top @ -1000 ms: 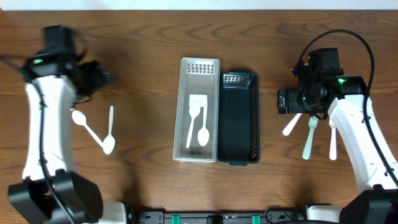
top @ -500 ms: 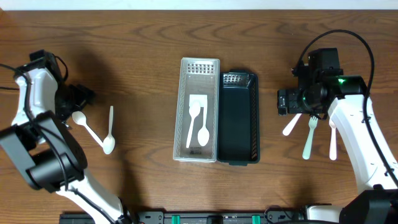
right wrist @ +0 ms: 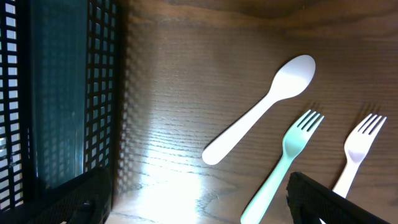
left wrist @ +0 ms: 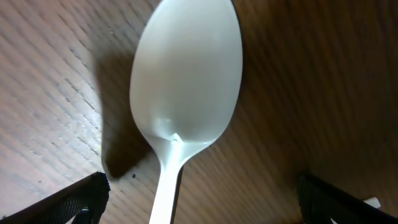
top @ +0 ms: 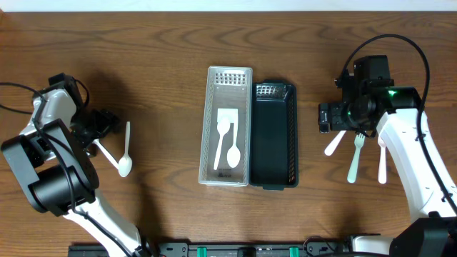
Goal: Pack container
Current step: 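Grasp another white spoon with the left gripper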
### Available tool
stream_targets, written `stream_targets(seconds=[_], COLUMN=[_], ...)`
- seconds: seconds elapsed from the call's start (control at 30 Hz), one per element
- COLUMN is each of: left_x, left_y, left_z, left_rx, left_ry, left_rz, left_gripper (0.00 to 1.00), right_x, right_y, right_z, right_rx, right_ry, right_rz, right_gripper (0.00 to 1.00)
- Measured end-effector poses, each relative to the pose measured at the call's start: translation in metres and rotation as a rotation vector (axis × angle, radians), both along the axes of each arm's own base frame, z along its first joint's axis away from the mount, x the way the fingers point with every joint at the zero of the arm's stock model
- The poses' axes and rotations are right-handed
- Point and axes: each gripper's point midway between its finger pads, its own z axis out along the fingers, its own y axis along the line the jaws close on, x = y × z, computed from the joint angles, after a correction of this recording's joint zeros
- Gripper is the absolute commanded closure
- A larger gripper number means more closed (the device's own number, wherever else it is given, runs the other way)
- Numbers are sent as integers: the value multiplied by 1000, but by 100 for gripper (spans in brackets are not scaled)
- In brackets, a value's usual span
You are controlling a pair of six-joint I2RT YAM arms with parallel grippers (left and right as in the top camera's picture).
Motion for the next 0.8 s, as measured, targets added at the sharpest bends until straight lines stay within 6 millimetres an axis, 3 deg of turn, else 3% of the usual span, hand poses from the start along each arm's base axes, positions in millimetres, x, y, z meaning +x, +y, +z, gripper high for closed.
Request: stream_targets(seconds=[0.07,0.33,0.8], left_x=[0,-2,-5], left_y=[-1,-7,-10], left_z=[0,-1,-1], left_rx=[-2,-34,-42], left_ry=[-5,-5,8], left_rz=[-2,0,-6], left_gripper=[4,46,76], right_x=[0,-5,-10], right_y=[0,0,-1], right_z=[0,-1,-3], right_rx=[0,-2,-3], right_ry=[0,19,41], right_rz=[1,0,0], right_gripper=[7,6,7])
